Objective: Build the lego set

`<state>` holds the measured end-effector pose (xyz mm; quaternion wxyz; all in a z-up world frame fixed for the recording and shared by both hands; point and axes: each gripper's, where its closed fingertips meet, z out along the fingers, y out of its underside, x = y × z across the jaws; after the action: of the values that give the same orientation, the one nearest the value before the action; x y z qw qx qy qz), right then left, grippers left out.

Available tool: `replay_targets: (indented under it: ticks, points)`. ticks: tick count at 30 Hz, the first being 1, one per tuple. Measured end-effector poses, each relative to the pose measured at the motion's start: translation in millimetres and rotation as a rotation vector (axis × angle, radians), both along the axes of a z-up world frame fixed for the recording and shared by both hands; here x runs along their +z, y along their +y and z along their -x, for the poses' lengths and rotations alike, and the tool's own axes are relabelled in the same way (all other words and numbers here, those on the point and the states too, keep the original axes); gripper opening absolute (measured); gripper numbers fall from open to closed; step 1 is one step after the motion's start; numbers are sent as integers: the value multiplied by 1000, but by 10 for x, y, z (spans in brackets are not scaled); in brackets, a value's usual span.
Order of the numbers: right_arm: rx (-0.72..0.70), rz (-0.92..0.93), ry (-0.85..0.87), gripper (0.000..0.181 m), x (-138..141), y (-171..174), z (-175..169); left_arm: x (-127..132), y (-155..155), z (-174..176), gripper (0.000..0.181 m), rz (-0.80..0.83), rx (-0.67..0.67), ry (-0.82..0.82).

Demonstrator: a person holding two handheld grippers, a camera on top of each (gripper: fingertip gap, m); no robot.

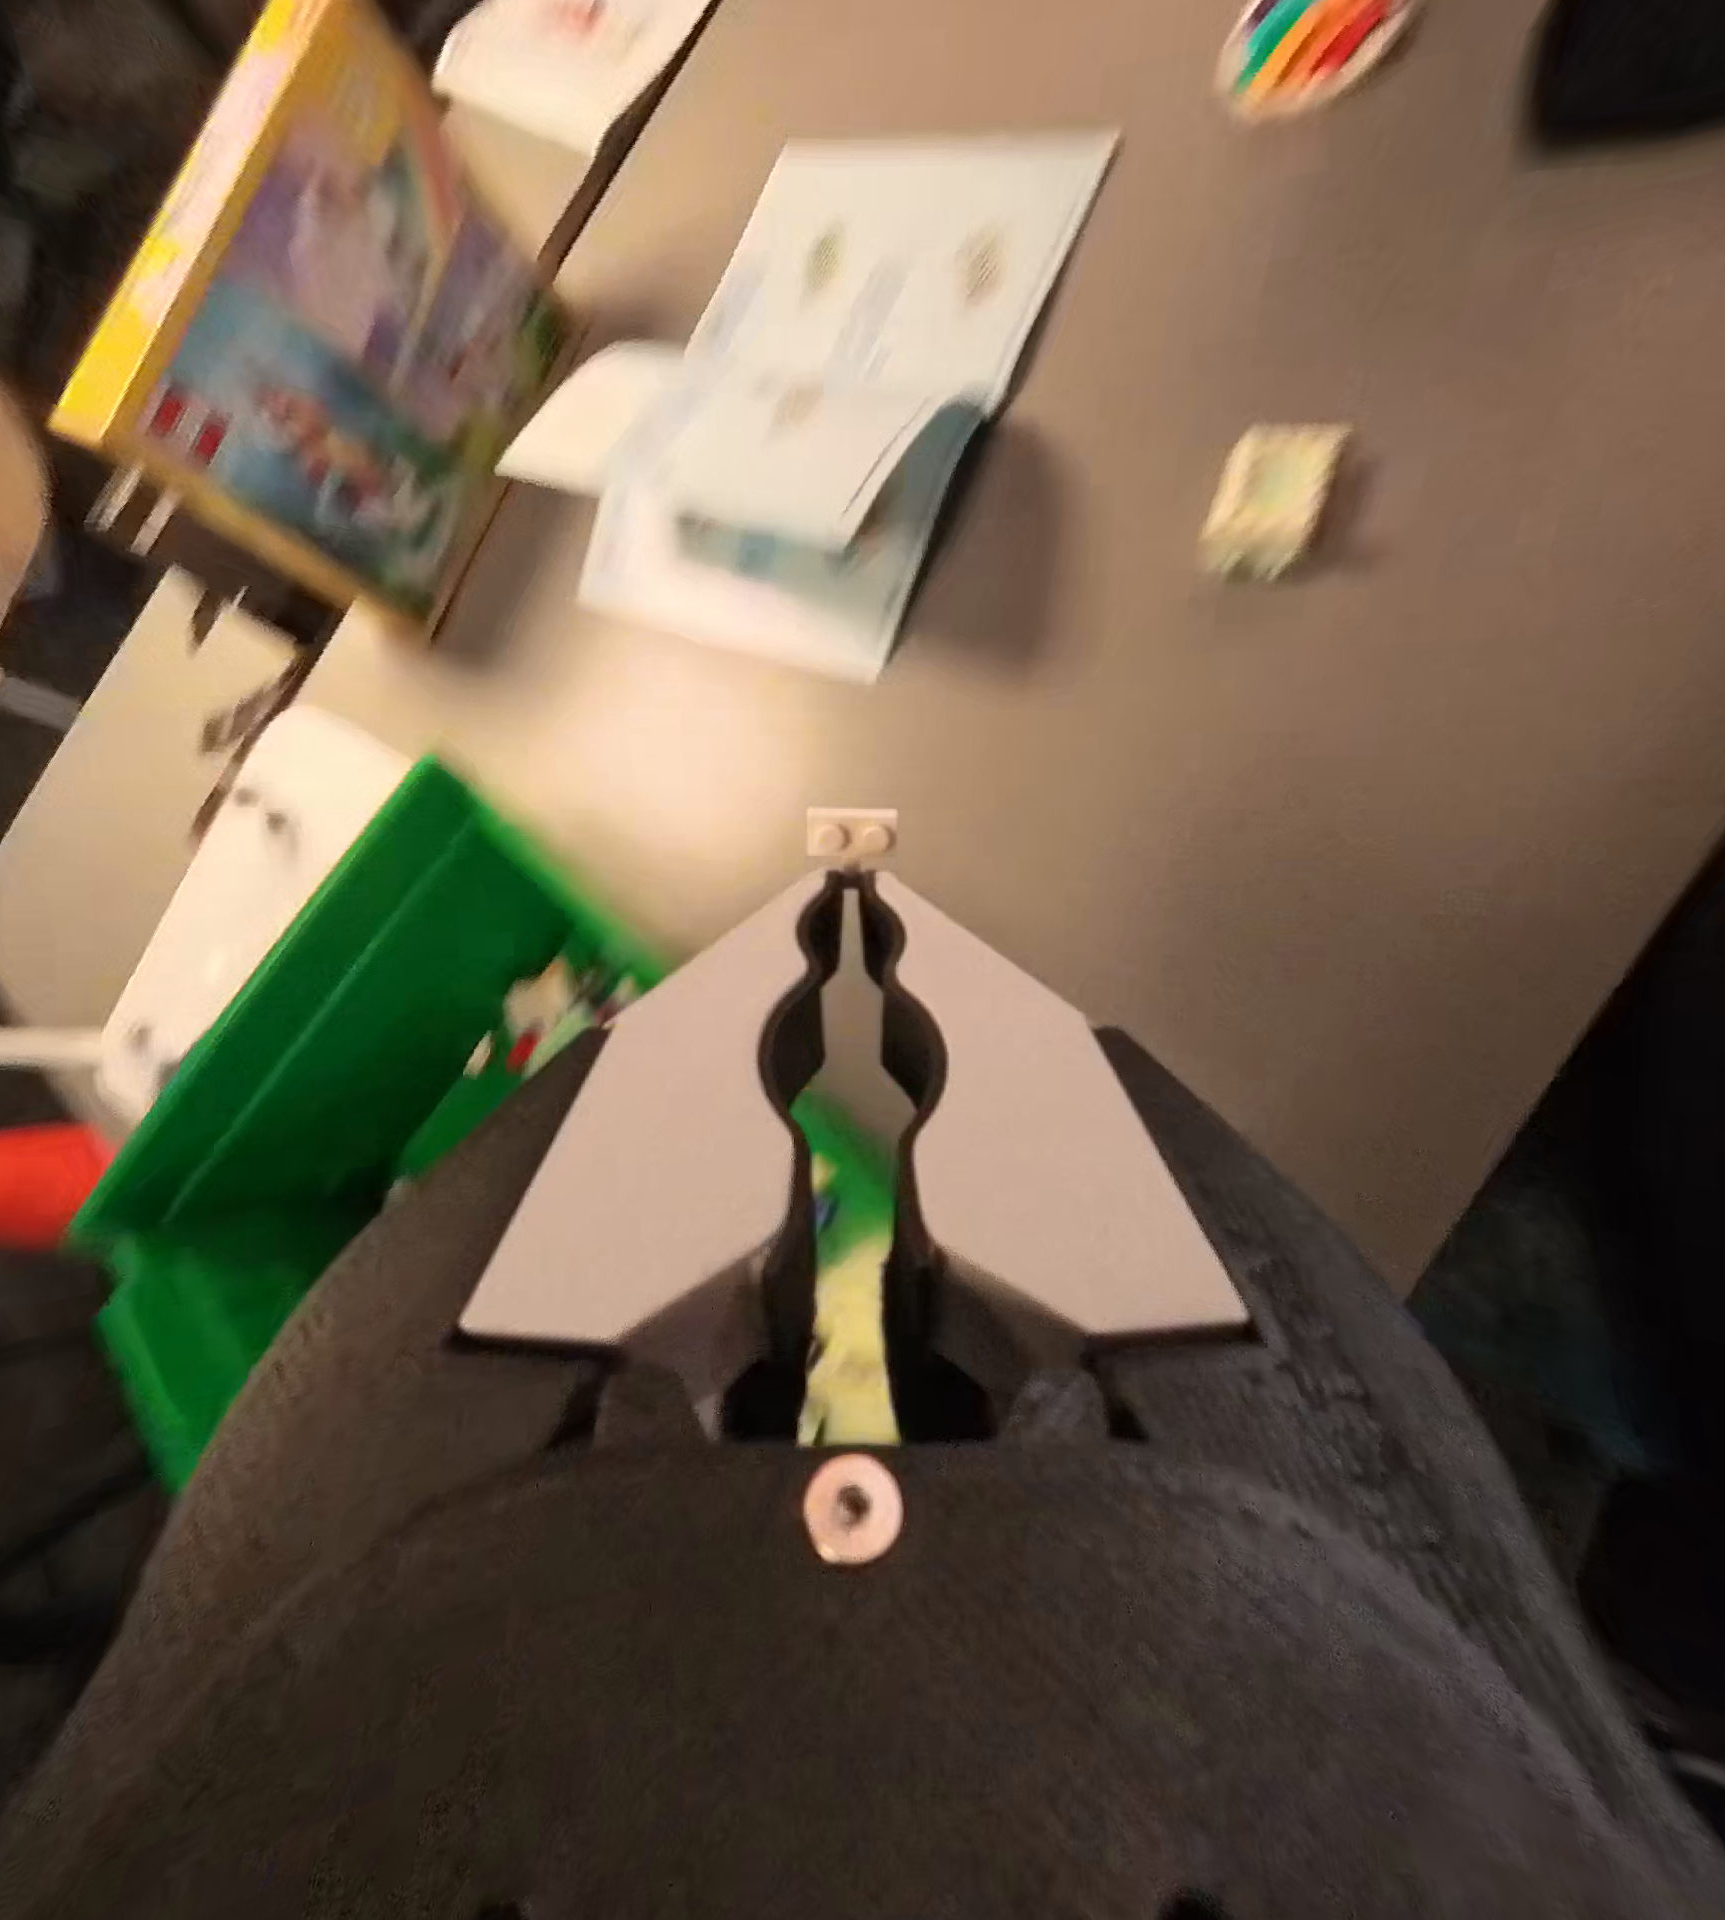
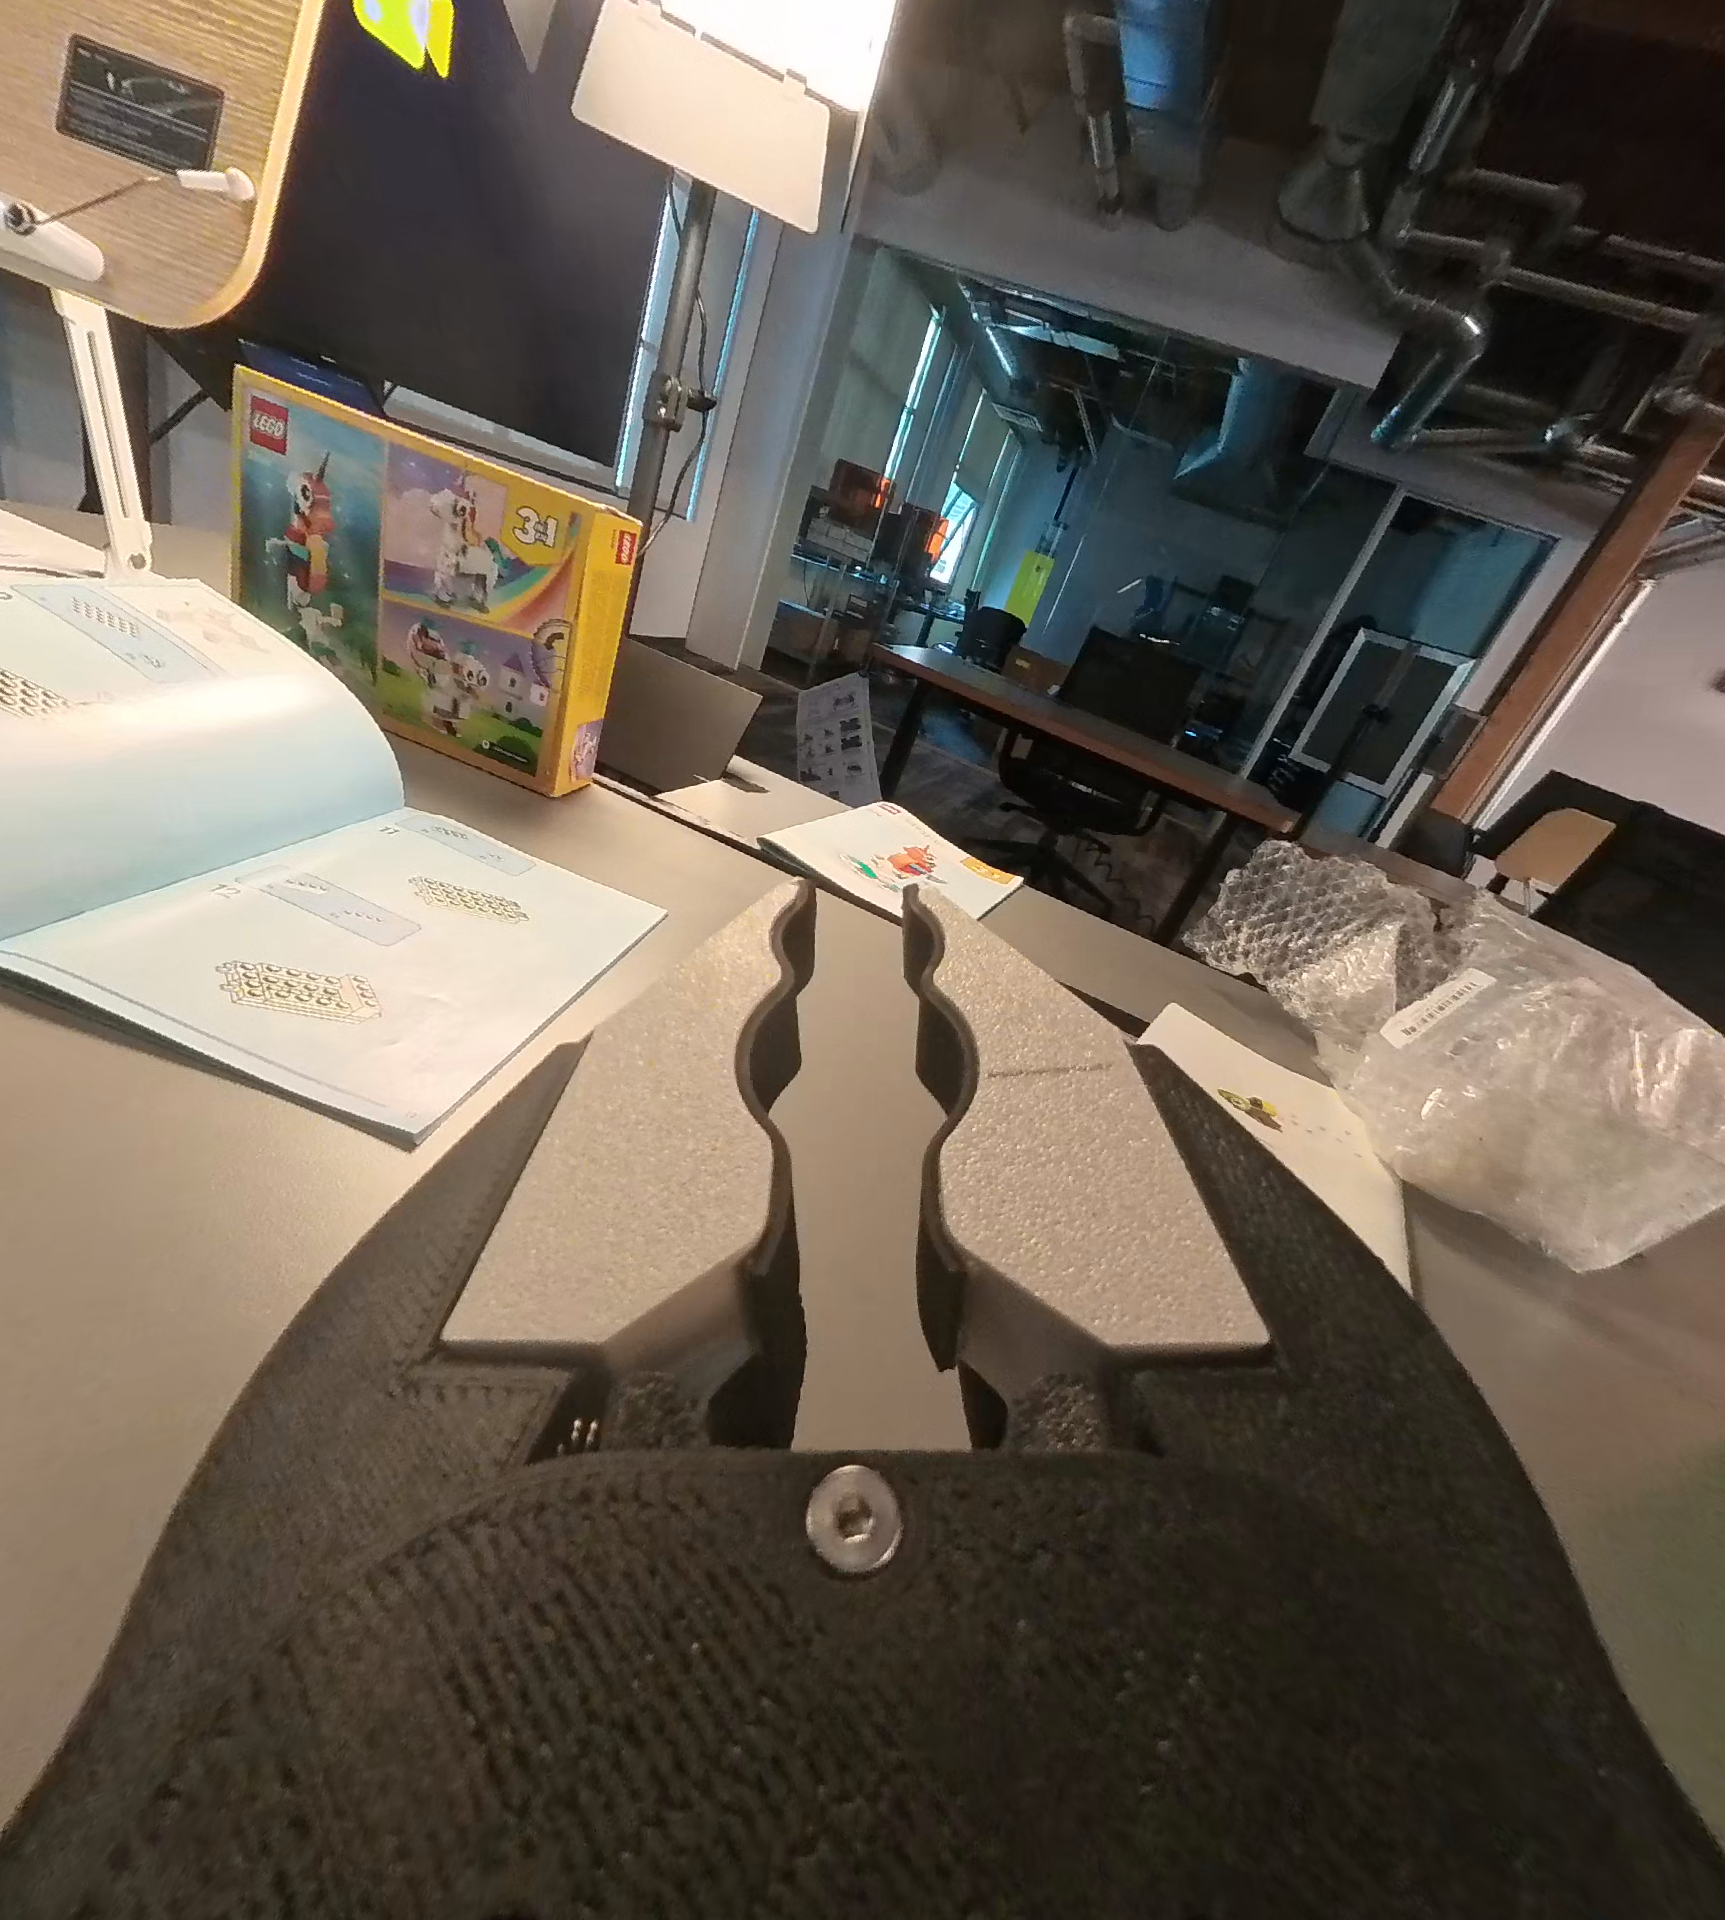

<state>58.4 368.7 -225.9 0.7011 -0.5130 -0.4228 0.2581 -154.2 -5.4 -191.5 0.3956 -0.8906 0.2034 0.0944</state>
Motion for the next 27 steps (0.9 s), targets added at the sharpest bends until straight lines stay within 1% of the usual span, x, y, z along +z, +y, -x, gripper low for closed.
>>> replay_targets:
  ticks: [1, 3, 5, 7, 10, 12, 14, 16, 19, 21, 23, 27]
  points:
    - [1, -2, 1, 14, 4, -2, -2, -15, 143, -209, 2, -25, -43, -41]
    - [2, -11, 0, 15, 12, -13, -2, -130, 439, -617, 2, -49, -126, -175]
    - [6, -28, -10, 15, 13, -32, 7, -322, 729, -933, 2, -34, -167, -310]
    - [14, -44, -25, 14, 8, -55, 26, -598, 998, -1090, 2, 19, -175, -344]
    - [31, -65, -43, 14, -1, -96, 58, -1068, 1280, -1080, 2, 177, -145, -276]
    - [41, -74, -50, 14, -4, -112, 69, -1239, 1401, -1076, 2, 246, -138, -257]
    - [52, -72, -46, 14, 1, -122, 68, -1340, 1468, -1074, 2, 307, -120, -271]
    - [57, -65, -33, 14, 15, -119, 53, -1384, 1522, -1048, 2, 327, -97, -275]
    - [62, -48, -9, 14, 35, -101, 24, -1479, 1508, -1018, 2, 388, -69, -283]
    - [67, -30, 8, 14, 44, -88, 12, -1471, 1528, -1006, 2, 382, -53, -298]
    - [67, -19, 18, 14, 50, -75, 0, -1465, 1560, -965, 11, 354, -32, -278]
    - [65, -15, 25, 14, 56, -69, -13, -1426, 1575, -1000, 30, 319, -12, -328]
